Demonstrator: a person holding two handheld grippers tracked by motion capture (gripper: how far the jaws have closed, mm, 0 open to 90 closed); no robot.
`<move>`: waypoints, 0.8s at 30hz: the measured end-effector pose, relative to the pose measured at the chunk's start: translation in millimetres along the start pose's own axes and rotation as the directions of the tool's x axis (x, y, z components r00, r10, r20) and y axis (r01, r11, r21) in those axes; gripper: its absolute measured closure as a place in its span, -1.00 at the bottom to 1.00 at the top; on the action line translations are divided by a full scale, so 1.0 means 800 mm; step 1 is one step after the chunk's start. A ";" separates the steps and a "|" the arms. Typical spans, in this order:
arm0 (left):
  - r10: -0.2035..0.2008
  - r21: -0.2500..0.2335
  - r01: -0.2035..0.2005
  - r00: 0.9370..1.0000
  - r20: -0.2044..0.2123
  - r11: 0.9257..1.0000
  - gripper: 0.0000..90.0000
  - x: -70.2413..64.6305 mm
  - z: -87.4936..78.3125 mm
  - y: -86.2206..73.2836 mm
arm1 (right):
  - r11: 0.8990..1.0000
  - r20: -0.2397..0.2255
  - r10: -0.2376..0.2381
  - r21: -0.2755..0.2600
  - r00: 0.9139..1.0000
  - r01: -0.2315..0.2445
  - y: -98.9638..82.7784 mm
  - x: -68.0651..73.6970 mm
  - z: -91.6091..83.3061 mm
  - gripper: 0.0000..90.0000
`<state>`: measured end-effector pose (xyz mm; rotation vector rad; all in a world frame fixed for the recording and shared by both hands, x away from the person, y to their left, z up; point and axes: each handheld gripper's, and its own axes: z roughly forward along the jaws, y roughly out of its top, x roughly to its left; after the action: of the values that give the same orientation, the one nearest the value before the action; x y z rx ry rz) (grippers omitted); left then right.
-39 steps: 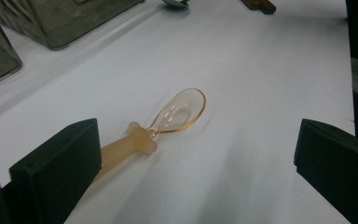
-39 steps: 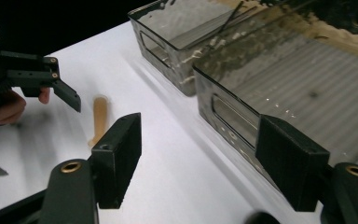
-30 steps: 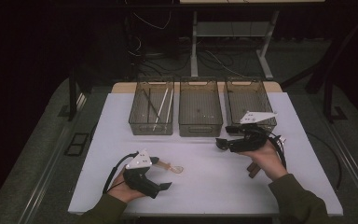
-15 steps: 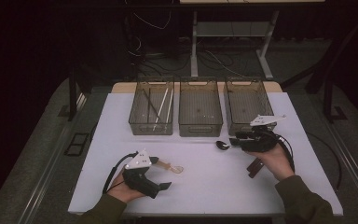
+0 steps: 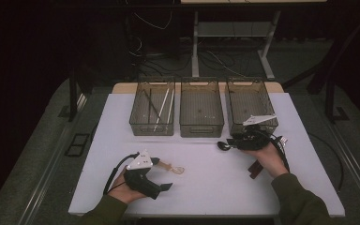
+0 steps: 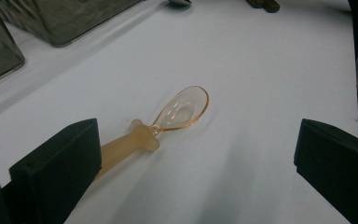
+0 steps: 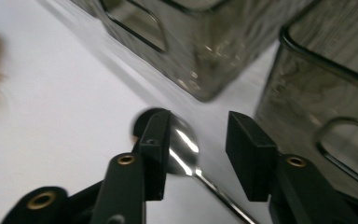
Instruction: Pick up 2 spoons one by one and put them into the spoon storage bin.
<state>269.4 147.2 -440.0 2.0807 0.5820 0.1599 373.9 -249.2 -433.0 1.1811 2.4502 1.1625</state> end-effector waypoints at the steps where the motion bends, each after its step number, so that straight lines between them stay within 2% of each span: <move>1: 0.000 0.001 0.000 1.000 0.001 1.000 -1.00 0.000 0.000 0.000 | 1.000 0.008 -0.003 0.010 1.000 0.003 -0.001 -0.002 0.001 0.52; 5: 0.004 0.010 -0.004 1.000 0.001 1.000 -1.00 0.000 0.001 0.000 | 0.998 0.037 0.013 0.053 0.999 -0.015 -0.006 -0.012 0.004 0.79; 11: 0.003 0.010 -0.003 1.000 0.001 1.000 -1.00 0.000 0.001 0.000 | 0.996 0.059 0.010 0.087 0.998 -0.015 -0.011 -0.017 0.006 1.00; 24: 0.005 0.009 -0.005 1.000 0.003 1.000 -1.00 -0.001 0.002 0.000 | 0.991 0.075 0.001 0.137 0.997 -0.012 -0.013 -0.018 0.003 1.00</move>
<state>269.4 145.8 -440.7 2.0915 0.5762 0.1571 378.4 -261.9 -444.7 1.2465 2.5056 0.9459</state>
